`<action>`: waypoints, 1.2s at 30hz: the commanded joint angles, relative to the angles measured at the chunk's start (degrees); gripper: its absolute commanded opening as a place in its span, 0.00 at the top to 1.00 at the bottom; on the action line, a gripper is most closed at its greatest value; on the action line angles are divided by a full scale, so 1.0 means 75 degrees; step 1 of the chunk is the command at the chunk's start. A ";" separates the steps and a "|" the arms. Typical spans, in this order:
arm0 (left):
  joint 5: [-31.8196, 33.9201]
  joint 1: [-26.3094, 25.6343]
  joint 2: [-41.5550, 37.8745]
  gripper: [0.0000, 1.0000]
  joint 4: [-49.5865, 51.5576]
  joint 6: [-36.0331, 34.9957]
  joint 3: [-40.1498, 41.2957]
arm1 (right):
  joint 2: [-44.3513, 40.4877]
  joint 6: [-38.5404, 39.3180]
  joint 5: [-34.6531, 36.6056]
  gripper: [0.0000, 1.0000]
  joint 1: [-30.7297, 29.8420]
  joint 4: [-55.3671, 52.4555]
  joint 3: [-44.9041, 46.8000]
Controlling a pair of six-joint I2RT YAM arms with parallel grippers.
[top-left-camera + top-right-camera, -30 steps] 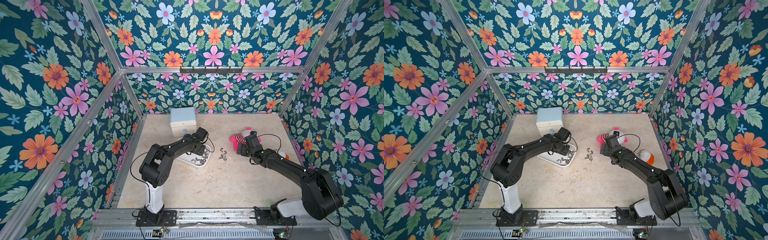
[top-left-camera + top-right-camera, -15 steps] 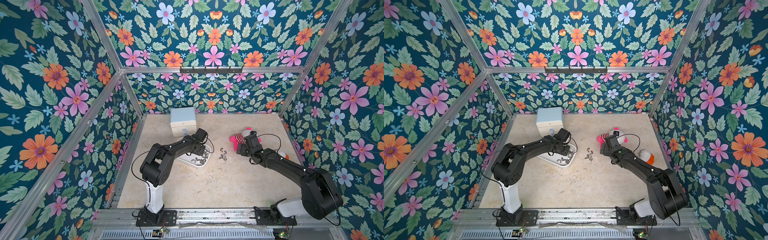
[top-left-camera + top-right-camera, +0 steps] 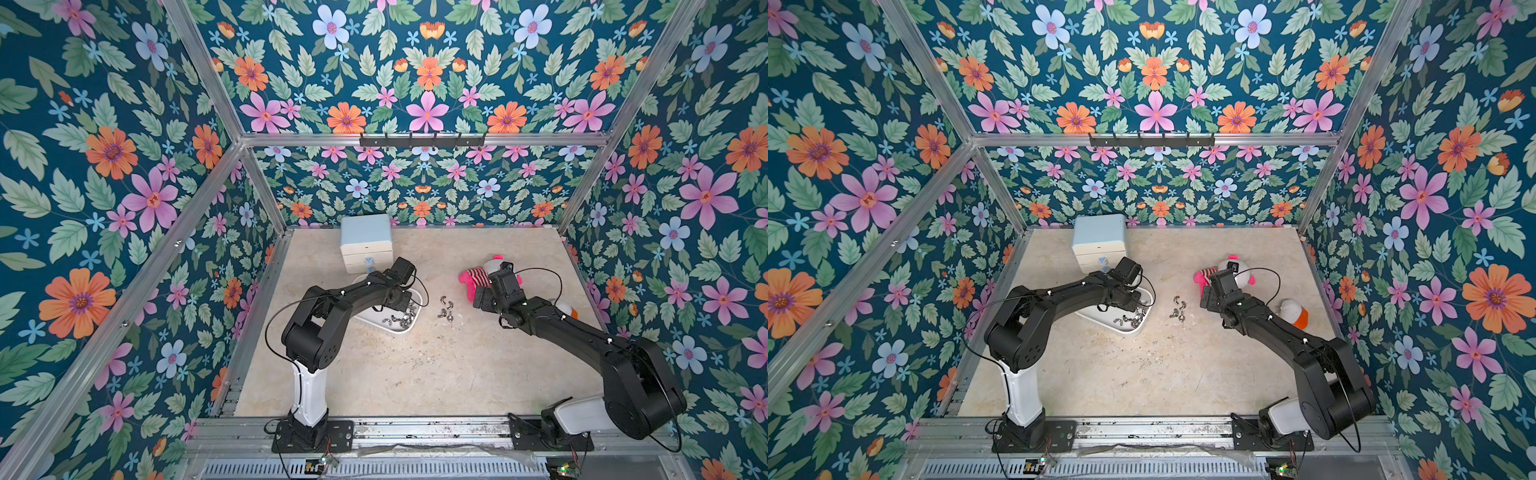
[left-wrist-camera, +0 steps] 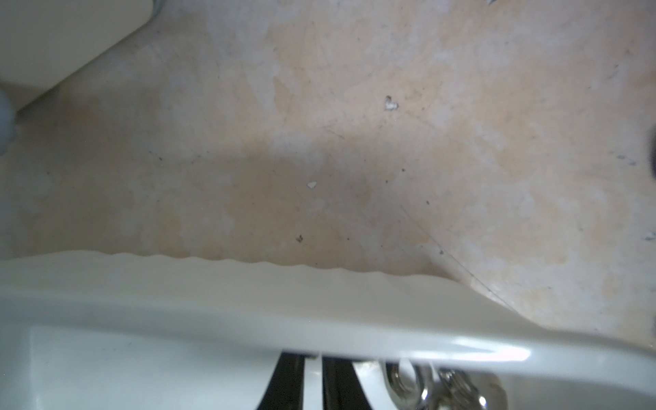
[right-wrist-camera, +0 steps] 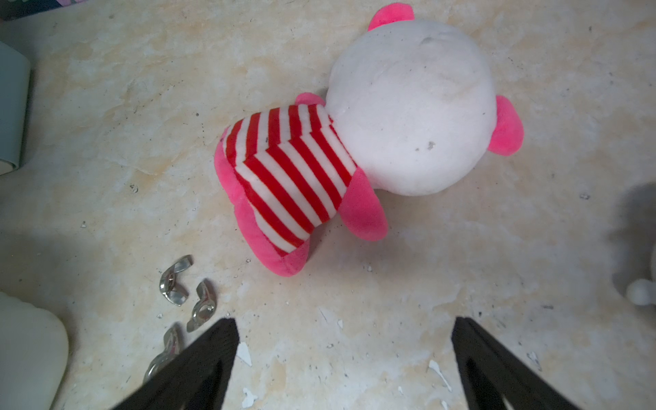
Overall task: Take out the wing nut from the storage box
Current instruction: Pick up the wing nut from the storage box.
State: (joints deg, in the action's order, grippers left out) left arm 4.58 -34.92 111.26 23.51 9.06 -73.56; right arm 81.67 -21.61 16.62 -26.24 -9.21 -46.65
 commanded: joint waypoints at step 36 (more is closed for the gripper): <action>0.0872 -0.1665 -0.0901 0.98 0.1284 0.0700 -0.1822 | 0.0063 -0.0119 0.0115 0.01 -0.0011 -0.0129 -0.0248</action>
State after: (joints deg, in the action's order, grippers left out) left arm 9.78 -46.68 103.50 31.29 13.15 -85.67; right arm 82.50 -21.85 16.56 -26.24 -9.28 -48.05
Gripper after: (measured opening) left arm 0.099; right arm 0.993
